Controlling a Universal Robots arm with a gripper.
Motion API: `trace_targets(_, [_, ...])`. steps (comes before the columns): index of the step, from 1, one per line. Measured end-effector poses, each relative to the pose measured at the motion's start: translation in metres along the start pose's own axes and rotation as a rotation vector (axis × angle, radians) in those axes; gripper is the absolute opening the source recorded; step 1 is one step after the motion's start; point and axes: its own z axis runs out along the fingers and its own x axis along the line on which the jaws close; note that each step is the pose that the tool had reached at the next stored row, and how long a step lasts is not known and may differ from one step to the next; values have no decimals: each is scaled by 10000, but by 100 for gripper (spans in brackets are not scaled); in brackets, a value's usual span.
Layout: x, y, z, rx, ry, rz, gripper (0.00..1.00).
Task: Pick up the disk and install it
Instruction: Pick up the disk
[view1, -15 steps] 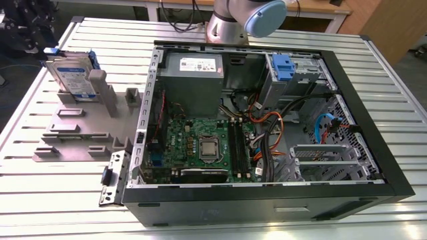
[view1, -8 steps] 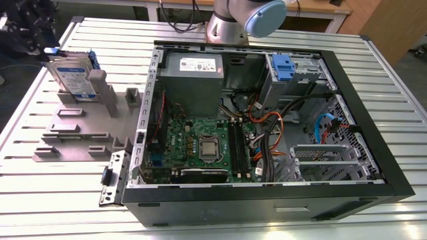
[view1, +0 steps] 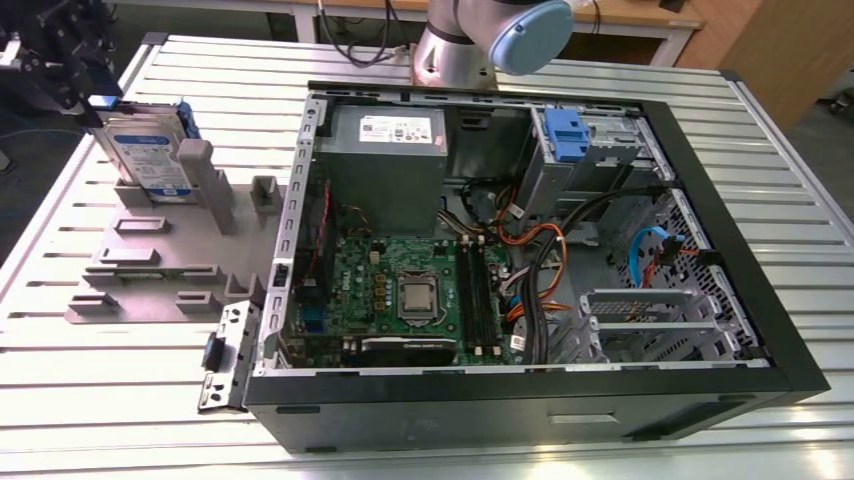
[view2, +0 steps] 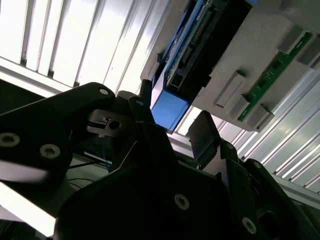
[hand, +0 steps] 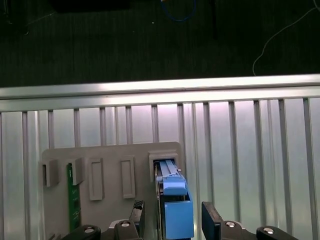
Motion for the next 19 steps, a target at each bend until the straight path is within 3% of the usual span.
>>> trace_targets(14, [-10, -1, 123, -8, 0, -1, 56])
trace_targets(19, [-11, 0, 131, -11, 1, 0, 56])
